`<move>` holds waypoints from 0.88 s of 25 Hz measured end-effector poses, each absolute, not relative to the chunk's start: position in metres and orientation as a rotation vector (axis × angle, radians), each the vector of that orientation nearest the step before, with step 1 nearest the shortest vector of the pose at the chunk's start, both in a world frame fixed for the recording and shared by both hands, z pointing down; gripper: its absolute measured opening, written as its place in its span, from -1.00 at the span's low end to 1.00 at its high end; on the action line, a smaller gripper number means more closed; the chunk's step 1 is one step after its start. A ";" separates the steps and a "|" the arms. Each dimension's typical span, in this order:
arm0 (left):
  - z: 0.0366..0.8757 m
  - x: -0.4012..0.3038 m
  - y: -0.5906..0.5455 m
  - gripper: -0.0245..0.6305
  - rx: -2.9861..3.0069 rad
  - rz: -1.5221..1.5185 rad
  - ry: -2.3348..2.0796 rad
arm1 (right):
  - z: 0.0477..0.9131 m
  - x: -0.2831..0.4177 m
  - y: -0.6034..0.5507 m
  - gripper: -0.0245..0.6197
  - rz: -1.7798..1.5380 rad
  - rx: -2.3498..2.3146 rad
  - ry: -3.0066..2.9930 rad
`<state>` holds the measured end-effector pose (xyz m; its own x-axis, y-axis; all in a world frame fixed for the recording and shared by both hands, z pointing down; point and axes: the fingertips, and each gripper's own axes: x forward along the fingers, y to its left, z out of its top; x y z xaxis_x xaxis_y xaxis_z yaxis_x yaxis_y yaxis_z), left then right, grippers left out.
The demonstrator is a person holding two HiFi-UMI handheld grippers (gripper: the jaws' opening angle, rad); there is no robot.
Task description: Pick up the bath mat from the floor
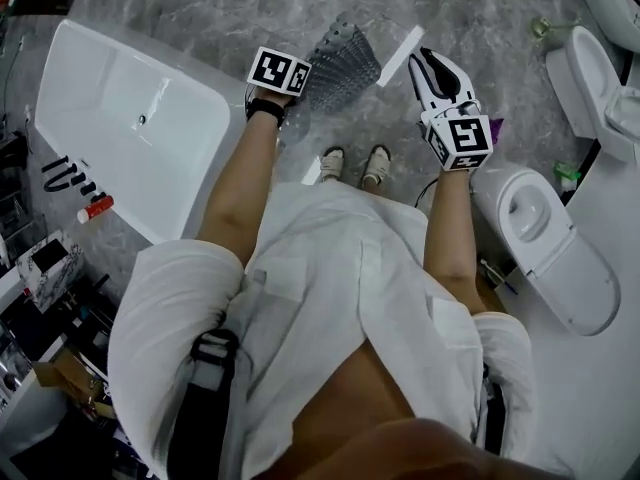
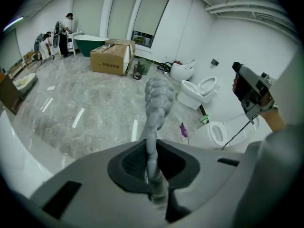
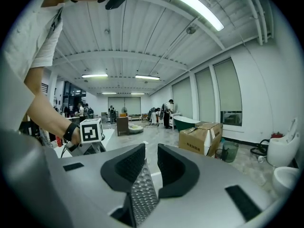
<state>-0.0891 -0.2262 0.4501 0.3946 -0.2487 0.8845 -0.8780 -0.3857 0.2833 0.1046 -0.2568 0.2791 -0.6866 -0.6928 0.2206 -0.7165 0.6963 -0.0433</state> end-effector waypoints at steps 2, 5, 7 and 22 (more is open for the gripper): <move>0.435 -0.083 -0.218 -0.79 1.867 0.998 -0.958 | 0.268 0.108 -0.250 -0.61 0.173 1.149 -2.723; 0.415 -0.079 -0.213 -0.79 1.889 1.012 -0.944 | 0.254 0.110 -0.244 -0.62 0.150 1.153 -2.731; 0.402 -0.075 -0.210 -0.79 1.906 1.017 -0.942 | 0.247 0.112 -0.241 -0.62 0.134 1.159 -2.737; 0.381 -0.078 -0.203 -0.79 1.920 1.023 -0.925 | 0.215 0.097 -0.243 -0.82 0.043 1.151 -2.752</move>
<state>-0.0783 -0.2027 0.3807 0.4173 -0.2408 0.8763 -0.8478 -0.4504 0.2800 0.0973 -0.2427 0.2154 -0.6916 -0.7052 0.1561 -0.7098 0.7036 0.0343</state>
